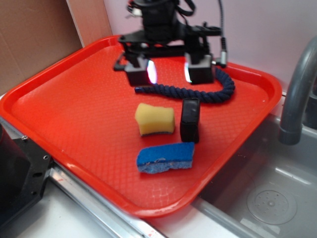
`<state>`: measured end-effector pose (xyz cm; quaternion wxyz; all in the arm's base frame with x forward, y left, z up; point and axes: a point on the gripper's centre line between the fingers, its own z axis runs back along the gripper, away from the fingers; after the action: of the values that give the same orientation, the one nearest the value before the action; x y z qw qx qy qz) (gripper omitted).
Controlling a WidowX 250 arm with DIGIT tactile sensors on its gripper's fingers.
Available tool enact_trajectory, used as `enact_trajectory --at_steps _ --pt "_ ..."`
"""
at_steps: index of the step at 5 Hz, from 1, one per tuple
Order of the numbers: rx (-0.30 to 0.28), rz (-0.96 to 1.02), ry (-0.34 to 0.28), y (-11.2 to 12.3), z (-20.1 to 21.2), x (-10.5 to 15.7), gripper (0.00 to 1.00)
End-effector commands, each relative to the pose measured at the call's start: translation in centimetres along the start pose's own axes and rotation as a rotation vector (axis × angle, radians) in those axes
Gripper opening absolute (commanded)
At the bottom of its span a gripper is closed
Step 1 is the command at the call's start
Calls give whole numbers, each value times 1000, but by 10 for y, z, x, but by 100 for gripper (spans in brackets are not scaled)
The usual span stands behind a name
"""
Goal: Grab the black box.
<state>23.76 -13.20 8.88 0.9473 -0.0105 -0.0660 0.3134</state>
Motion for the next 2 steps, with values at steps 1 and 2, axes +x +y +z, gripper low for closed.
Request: enact_trajectory --at_steps 1,2 --pt "-49 -18 56 -11 -21 2 100" --pt "-32 -41 107 -18 -34 -5 100"
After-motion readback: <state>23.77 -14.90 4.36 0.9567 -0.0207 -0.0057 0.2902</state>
